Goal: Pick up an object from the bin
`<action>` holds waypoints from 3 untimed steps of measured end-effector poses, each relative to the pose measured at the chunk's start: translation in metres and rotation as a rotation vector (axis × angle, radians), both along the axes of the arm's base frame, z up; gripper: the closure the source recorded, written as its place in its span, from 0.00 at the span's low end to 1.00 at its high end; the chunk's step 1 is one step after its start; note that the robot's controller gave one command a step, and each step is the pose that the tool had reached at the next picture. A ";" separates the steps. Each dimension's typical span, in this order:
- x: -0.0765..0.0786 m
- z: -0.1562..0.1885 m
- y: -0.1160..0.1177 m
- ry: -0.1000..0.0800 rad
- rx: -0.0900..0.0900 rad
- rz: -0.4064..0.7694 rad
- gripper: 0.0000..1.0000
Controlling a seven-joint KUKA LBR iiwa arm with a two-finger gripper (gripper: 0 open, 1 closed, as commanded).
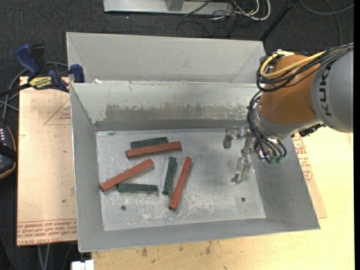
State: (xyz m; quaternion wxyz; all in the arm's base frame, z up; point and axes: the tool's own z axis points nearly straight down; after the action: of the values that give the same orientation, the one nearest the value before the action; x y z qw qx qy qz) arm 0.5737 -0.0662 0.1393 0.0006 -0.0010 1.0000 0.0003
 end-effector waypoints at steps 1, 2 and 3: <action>0.015 -0.065 0.077 0.004 0.004 0.120 0.00; 0.002 -0.069 0.112 -0.001 0.001 0.438 0.00; 0.049 -0.012 0.186 -0.013 0.002 0.514 0.00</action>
Offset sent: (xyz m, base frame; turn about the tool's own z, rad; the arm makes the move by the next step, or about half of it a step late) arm 0.0161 0.0716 -0.0618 -0.1123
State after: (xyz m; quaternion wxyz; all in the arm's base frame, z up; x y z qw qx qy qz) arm 0.6226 0.1202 0.1271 0.0071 -0.2552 0.9669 0.0015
